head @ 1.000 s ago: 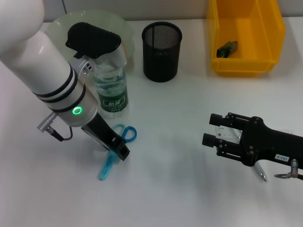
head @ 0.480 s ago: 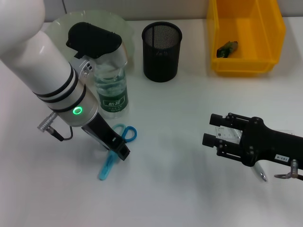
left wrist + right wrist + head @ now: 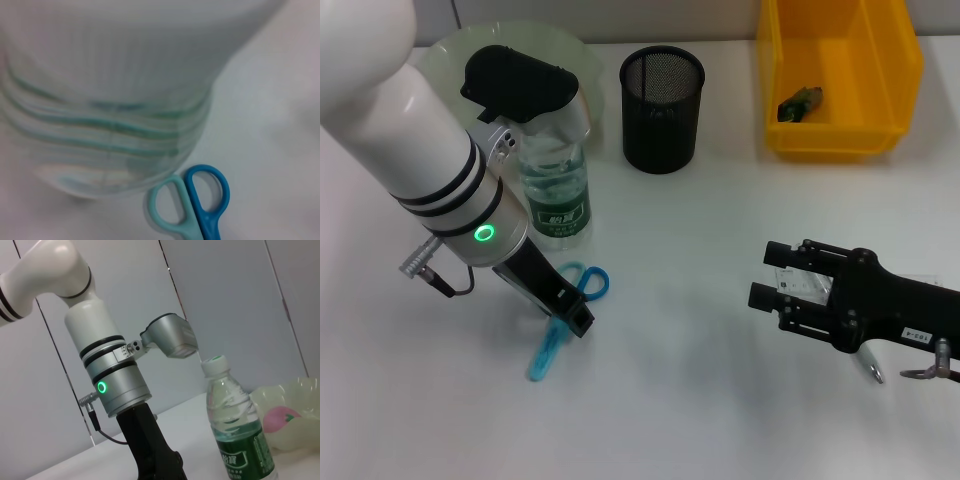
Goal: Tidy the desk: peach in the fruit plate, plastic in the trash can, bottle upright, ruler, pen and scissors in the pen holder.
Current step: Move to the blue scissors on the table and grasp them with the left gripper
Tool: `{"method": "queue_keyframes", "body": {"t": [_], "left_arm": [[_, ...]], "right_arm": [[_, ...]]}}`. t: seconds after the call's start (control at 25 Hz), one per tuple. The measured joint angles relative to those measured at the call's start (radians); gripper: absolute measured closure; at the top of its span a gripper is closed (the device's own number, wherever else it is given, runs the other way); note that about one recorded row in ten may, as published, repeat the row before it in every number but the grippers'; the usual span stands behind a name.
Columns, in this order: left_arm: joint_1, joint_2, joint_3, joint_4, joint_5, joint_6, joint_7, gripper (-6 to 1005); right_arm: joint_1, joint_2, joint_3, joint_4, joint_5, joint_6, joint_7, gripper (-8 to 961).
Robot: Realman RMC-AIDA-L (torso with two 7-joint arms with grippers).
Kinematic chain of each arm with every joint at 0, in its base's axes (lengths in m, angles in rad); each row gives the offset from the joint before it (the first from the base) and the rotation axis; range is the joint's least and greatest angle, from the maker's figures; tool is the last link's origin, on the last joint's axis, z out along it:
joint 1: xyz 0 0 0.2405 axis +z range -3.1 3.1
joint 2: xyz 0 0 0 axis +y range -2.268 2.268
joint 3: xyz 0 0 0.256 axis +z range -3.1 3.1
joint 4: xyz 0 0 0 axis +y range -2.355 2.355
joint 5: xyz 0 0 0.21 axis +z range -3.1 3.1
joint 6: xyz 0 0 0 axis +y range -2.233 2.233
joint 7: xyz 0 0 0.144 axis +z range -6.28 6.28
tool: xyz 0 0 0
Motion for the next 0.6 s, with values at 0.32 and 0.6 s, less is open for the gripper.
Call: {"method": "queue_keyframes", "body": {"t": [0.32, 0.6], "left_arm": [[-0.003, 0.0, 0.0, -0.005, 0.003, 0.0, -0.002, 534], [-0.003, 0.0, 0.0, -0.007, 0.003, 0.0, -0.003, 536]], "right_arm": [[0.002, 0.001, 0.001, 0.002, 0.0, 0.002, 0.0, 317], [0.004, 0.001, 0.001, 0.002, 0.0, 0.002, 0.0, 317]]}}
